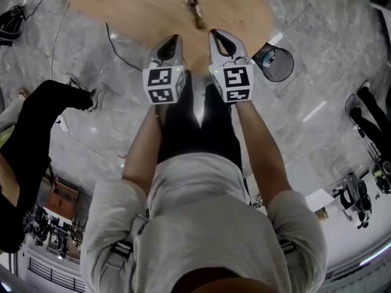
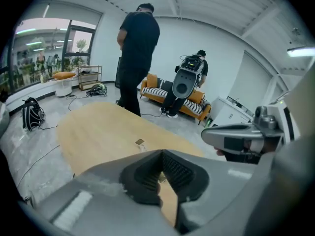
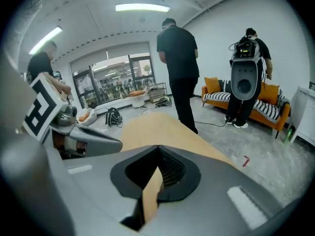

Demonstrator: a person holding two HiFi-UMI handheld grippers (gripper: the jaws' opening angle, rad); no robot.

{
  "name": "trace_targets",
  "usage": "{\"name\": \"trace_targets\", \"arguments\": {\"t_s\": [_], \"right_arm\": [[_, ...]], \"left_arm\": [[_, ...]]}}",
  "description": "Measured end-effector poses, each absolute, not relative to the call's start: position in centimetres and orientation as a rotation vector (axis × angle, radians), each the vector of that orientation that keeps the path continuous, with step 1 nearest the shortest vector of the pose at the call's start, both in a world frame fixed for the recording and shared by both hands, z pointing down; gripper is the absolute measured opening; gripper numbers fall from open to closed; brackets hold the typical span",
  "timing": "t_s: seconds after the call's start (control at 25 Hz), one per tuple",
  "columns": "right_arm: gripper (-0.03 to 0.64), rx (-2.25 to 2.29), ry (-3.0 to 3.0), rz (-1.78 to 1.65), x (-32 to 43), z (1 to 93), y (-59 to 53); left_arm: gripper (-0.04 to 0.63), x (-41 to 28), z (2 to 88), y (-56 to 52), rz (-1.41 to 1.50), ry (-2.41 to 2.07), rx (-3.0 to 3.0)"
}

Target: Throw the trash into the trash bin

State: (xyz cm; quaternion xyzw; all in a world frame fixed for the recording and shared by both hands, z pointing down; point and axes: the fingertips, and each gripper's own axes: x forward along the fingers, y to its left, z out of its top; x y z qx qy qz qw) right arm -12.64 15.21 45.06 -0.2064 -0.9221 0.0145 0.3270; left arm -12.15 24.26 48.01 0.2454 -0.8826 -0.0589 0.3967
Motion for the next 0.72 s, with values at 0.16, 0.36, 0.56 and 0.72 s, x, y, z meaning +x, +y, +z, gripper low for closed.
{"name": "trace_targets", "arguments": {"t_s": [0.16,0.36,0.56,0.72], "right_arm": [[0.008,-0.541,-2.386,0.010,-14.7,47.4,16.9],[0.008,-0.519,-2.313,0.023,-16.5,51.4,17.6],[0.008,-0.495,-2.238,0.023,-18.2,55.7,17.8],[0.008,-0.464,-2.163,-0.026,-19.1,58.9,18.1]], "left_arm": [[0.018,-14.3,50.2,25.0,-0.132,-2.212,0.682],[0.018,-16.4,54.0,25.8,-0.123,-2.168,0.685],[0.018,-17.8,58.1,26.2,-0.137,-2.106,0.671],[0.018,-18.2,60.2,26.2,-0.119,-2.056,0.711]]}}
